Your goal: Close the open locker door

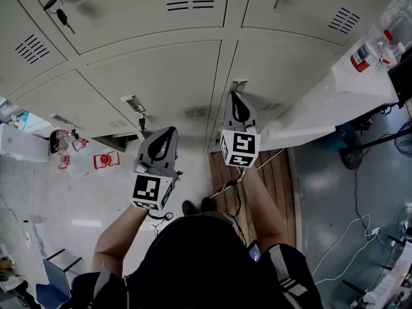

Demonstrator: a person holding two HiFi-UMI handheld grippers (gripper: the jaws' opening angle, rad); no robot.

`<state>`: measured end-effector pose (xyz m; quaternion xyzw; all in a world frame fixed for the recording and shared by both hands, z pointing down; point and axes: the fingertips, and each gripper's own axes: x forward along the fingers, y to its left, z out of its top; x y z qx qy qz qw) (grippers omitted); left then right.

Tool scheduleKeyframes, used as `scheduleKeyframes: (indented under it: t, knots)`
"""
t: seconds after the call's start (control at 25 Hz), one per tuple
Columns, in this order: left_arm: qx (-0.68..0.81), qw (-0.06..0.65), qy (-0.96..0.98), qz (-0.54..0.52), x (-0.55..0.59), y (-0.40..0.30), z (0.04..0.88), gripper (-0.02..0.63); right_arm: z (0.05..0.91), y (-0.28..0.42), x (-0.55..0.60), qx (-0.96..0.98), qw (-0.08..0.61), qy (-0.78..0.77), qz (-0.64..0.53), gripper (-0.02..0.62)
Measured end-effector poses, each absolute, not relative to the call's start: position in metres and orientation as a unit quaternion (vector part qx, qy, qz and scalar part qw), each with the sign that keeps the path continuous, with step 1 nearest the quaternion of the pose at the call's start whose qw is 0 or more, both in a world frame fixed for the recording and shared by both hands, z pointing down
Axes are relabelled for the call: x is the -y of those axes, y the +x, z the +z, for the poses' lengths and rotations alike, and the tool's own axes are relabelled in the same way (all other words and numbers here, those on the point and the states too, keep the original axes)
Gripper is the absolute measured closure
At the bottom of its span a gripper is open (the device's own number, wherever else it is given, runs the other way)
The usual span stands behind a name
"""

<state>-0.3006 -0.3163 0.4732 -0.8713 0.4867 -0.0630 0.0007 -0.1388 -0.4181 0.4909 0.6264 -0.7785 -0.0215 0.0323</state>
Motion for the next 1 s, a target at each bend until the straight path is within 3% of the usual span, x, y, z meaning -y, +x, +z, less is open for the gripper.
scheduleKeyframes:
  t: [1.0]
  knots:
    - [-0.500,0.012,-0.864,-0.063,0.305,-0.298,0.466,0.601,0.491,-0.139,0.419,0.789,0.048,0.612,-0.021,0.604]
